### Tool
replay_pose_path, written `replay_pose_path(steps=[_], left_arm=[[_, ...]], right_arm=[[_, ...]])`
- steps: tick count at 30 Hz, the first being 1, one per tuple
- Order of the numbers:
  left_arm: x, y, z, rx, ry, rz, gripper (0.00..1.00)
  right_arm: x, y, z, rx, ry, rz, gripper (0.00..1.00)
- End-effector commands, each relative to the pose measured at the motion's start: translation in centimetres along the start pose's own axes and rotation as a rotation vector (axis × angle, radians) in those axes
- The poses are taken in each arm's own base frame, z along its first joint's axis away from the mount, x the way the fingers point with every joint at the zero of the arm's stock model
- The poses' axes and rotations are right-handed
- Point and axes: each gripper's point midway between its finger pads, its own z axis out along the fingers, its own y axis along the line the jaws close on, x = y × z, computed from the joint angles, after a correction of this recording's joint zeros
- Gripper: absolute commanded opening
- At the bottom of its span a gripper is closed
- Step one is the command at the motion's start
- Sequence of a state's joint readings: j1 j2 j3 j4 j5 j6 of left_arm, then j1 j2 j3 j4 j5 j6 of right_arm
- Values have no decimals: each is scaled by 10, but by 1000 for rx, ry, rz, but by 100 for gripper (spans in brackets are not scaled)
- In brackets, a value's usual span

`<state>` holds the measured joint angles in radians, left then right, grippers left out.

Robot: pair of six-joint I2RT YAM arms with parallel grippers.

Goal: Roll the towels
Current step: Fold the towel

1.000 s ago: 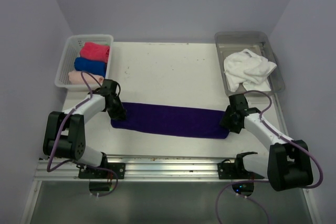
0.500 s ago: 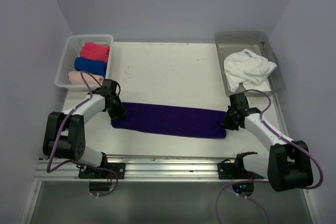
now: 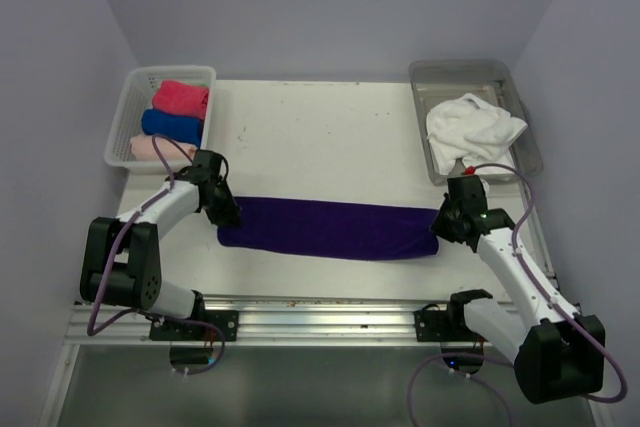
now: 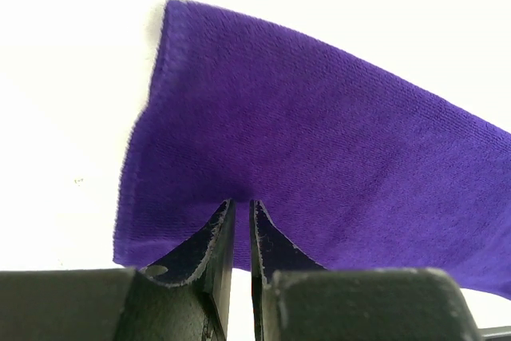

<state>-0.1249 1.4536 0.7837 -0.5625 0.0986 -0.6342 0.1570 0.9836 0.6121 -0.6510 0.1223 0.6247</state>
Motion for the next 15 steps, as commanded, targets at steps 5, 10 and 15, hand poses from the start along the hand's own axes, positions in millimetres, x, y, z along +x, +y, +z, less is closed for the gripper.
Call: replay_pose_path(steps=[5,10,15], left_arm=[[-10,-12,-6,56,-48,29,16],[-8,-10,-6,55,-41,31,16],[-3,-13,-1,79,-21,32,16]], right_arm=[[-25,6,-30,-26,-87,-8,0],[-29,14,-39,-71,-98,1,0],[-32,19,-46,-97,-106,1,0]])
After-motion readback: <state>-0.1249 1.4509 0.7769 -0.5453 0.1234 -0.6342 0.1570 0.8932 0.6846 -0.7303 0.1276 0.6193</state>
